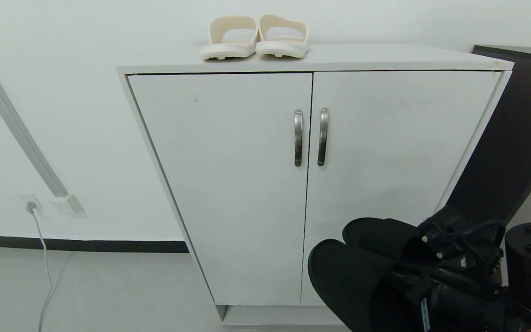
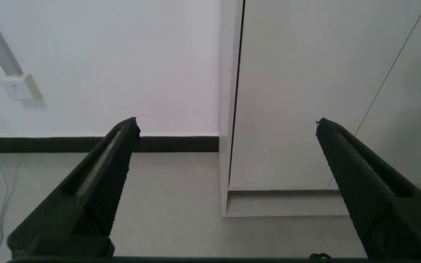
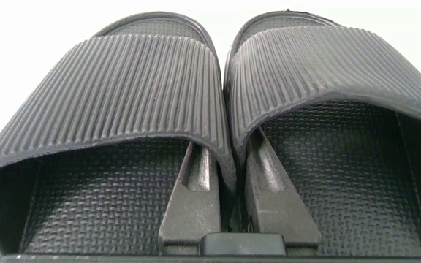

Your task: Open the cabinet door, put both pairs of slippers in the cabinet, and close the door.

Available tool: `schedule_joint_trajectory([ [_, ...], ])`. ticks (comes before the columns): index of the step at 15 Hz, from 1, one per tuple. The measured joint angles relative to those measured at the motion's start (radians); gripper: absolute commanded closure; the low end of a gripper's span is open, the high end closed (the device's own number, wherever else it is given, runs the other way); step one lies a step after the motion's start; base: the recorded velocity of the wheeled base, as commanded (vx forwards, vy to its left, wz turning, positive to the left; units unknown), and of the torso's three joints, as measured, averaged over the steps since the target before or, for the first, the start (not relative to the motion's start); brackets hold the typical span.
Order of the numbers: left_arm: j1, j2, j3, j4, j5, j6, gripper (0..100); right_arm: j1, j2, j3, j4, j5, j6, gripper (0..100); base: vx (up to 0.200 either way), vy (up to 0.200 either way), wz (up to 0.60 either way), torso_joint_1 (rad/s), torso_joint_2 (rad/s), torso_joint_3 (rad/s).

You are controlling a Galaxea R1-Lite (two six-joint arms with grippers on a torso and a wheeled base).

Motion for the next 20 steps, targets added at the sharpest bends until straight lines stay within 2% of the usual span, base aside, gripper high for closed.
schedule_joint_trajectory([
  [10, -0.002, 0.016, -0.007, 0.002, -0.013, 0.002, 0, 0.001, -0.001, 0.005, -0.001, 0.004, 0.000, 100, 0.000, 0.000, 0.00, 0.000, 0.00, 0.000],
  [12, -0.006, 0.054, -0.082, -0.003, -0.038, -0.029, 0, 0.002, 0.000, 0.008, -0.009, 0.004, 0.000, 100, 0.000, 0.000, 0.00, 0.000, 0.00, 0.000],
  [14, -0.007, 0.143, -0.189, -0.007, -0.099, -0.055, 0, 0.004, 0.003, 0.010, -0.014, 0.005, -0.009, 100, 0.000, 0.000, -0.30, 0.001, 0.00, 0.001],
  [16, -0.009, 0.280, -0.294, -0.011, -0.232, -0.067, 0, 0.006, 0.003, 0.011, -0.016, 0.006, -0.010, 100, 0.000, 0.000, 0.00, 0.000, 0.00, 0.000],
  [18, -0.007, 0.418, -0.369, -0.056, -0.400, -0.073, 0, 0.009, 0.002, 0.013, -0.014, 0.006, -0.011, 100, 0.000, 0.000, 0.00, 0.000, 0.00, 0.000],
  [20, -0.011, 0.534, -0.402, -0.122, -0.486, -0.076, 0, 0.014, 0.001, 0.016, -0.014, 0.006, -0.011, 100, 0.000, 0.000, 0.00, 0.000, 0.00, 0.000],
])
